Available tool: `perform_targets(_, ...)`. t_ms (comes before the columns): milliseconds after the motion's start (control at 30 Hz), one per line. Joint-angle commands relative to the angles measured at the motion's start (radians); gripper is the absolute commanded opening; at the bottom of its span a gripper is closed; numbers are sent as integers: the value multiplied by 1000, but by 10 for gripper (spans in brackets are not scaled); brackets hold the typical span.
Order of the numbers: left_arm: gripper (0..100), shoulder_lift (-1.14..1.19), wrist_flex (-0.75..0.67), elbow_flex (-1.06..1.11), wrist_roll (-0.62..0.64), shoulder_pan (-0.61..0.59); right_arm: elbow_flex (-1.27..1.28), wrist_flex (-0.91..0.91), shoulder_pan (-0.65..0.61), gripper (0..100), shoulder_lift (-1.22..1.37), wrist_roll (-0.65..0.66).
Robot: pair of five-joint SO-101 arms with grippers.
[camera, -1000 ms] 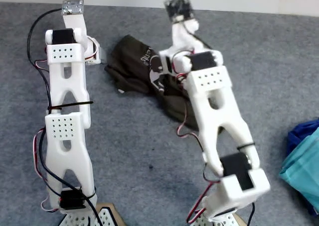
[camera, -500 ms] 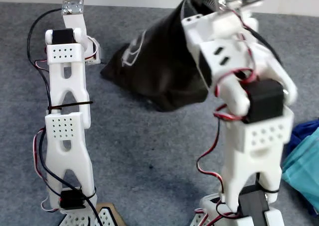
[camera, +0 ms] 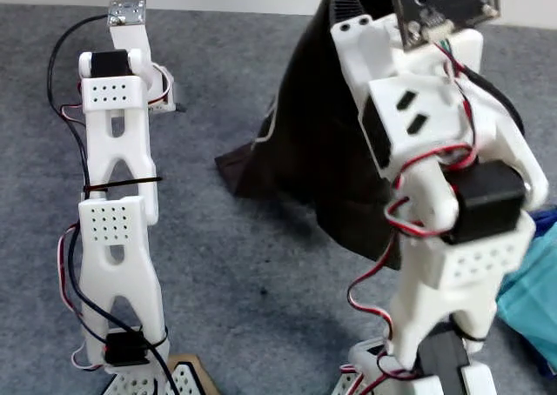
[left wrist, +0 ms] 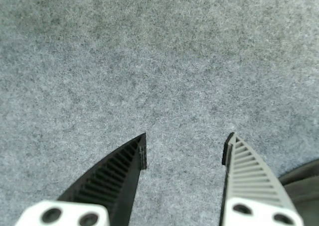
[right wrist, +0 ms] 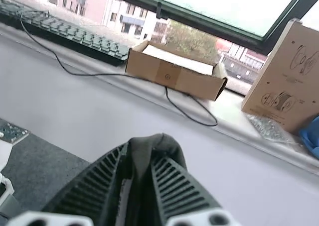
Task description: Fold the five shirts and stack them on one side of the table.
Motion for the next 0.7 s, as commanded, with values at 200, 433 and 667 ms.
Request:
perform_targets(200, 259, -21, -6, -12, 12, -27, -50, -134, 31, 7, 357, 15)
perform_targets(433, 259, -18, -12, -12, 12, -39, -51, -263, 199, 7, 539, 15)
perform_targets(667, 259, -16, -12, -12, 12, -24, -51, -266, 401, 7, 604, 18)
